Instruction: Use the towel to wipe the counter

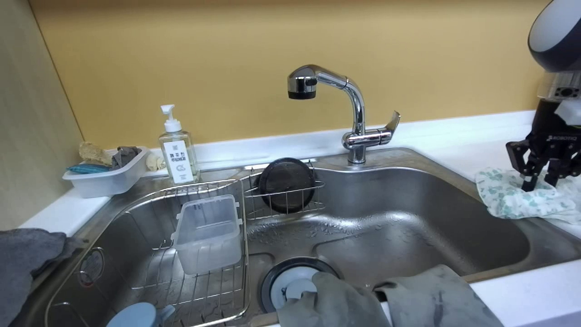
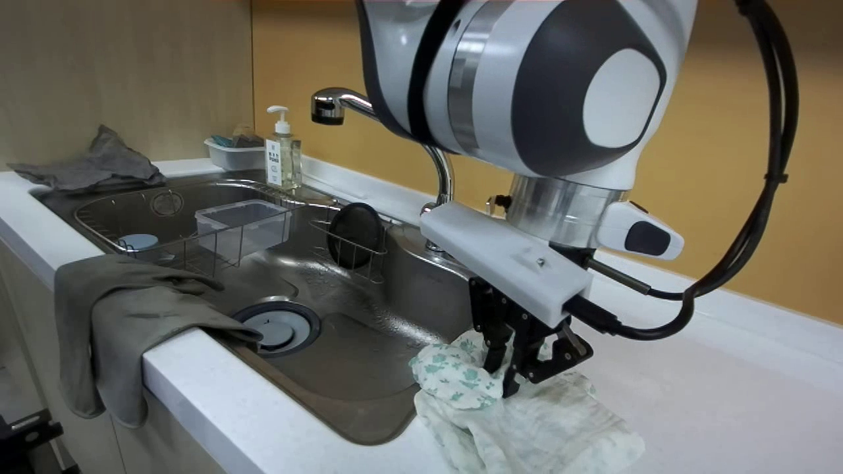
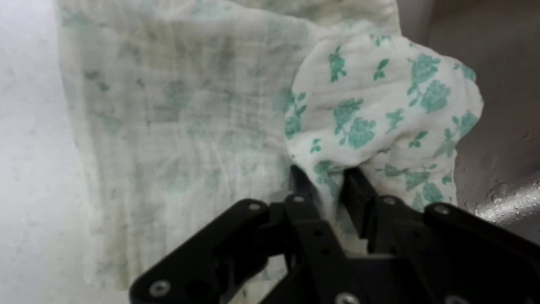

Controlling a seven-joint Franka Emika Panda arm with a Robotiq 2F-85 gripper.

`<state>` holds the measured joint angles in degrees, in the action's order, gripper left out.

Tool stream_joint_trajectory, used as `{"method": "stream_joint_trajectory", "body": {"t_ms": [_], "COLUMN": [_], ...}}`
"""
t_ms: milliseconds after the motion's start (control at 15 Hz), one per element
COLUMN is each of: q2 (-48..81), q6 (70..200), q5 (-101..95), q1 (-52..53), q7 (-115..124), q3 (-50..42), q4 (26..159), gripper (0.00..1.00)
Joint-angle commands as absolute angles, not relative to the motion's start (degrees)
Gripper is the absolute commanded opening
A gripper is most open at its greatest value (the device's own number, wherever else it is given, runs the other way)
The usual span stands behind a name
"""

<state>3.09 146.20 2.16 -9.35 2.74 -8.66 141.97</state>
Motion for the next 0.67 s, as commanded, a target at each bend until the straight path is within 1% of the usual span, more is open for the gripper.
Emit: {"method": "stream_joint_trajectory", "body": {"t_ms": [0, 333, 600], "q2": [3.7, 6.0, 11.8], "q6": [145.3, 146.4, 146.8], "q5": [3.8, 5.7, 7.2], "q1": [-9.6, -9.5, -7.9], "q7": [3.2, 2.1, 1.6], "q3": [-9.1, -8.8, -6.5], "q4": [140.5, 137.8, 131.3], "gripper": [0.01, 0.01, 0.01]}}
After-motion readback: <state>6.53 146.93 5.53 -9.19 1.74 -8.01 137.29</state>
